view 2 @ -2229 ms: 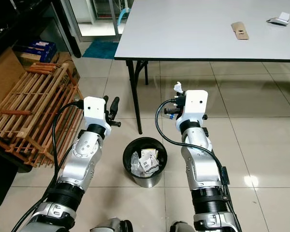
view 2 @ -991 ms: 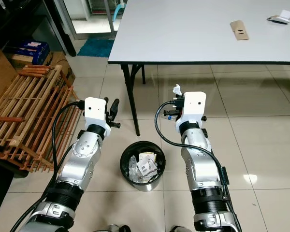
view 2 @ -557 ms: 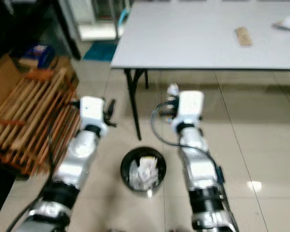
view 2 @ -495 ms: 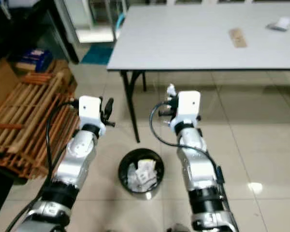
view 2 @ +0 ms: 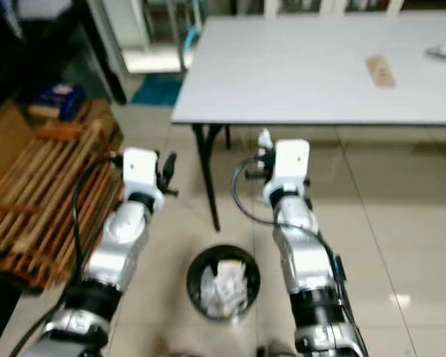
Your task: Picking trash to rubbish bin
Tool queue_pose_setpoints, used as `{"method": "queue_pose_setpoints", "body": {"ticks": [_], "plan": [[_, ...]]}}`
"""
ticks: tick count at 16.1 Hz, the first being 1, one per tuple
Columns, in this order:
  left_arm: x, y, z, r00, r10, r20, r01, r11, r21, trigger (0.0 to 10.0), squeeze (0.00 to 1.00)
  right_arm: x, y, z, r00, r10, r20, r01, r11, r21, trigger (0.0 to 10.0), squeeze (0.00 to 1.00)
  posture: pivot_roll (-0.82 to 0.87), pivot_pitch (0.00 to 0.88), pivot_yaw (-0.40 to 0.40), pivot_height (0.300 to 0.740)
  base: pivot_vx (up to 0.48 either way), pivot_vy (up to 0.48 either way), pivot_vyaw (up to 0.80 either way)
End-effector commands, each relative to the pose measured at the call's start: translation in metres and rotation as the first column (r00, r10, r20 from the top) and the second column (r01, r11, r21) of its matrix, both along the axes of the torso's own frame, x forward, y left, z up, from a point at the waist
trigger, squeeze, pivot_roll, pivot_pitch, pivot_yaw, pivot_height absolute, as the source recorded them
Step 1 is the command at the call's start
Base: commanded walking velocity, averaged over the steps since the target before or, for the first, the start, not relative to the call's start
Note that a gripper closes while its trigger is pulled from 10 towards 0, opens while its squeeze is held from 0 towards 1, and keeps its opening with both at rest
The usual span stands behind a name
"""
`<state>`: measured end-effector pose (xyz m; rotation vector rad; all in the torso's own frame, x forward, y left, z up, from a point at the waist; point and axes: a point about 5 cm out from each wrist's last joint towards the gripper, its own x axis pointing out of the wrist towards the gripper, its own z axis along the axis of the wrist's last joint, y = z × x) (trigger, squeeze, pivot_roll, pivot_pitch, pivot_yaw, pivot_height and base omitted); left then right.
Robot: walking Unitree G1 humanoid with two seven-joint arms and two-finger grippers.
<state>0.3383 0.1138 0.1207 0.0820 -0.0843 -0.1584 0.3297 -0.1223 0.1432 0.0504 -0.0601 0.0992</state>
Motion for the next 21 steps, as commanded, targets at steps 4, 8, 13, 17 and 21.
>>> {"method": "queue_pose_setpoints", "body": {"ticks": [4, 8, 13, 17, 21], "plan": [[-0.0018, -0.0066, 0.0019, 0.999, -0.031, 0.017, 0.032, 0.999, -0.018, 10.0, 0.0, 0.0005, -0.0023, -0.0002, 1.0, -0.007, -0.005, 0.007, 1.0, -0.005, 10.0, 0.0, 0.01, 0.094, 0.073, 0.74, 0.0, 0.0, 0.0], [-0.0014, -0.0064, 0.0003, 0.999, -0.032, 0.0, 0.032, 0.999, -0.019, 10.0, 0.0, 0.0008, -0.0021, -0.0004, 1.0, -0.005, -0.007, 0.005, 1.0, -0.005, 10.0, 0.0, 0.01, 0.093, 0.073, 0.74, 0.0, 0.0, 0.0], [-0.0012, -0.0064, -0.001, 0.999, -0.034, -0.015, 0.034, 0.999, -0.026, 10.0, 0.0, 0.0007, -0.0015, -0.0005, 1.0, -0.002, -0.008, 0.002, 1.0, -0.004, 10.0, 0.0, 0.01, 0.093, 0.074, 0.74, 0.0, 0.363, 0.0], [-0.0012, -0.0063, -0.0017, 0.999, -0.032, -0.02, 0.032, 0.999, -0.016, 10.0, 0.0, 0.0007, -0.0016, -0.0008, 1.0, -0.002, -0.011, 0.002, 1.0, 0.003, 10.0, 0.0, 0.01, 0.094, 0.074, 0.74, 0.0, 0.404, 0.0], [-0.0027, -0.0095, -0.0025, 0.999, -0.052, -0.014, 0.052, 0.999, -0.003, 10.0, 0.0, 0.0004, -0.0021, -0.001, 1.0, -0.006, -0.01, 0.006, 1.0, 0.007, 10.0, 0.0, 0.01, 0.094, 0.073, 0.74, 0.0, 0.0, 0.0]]}}
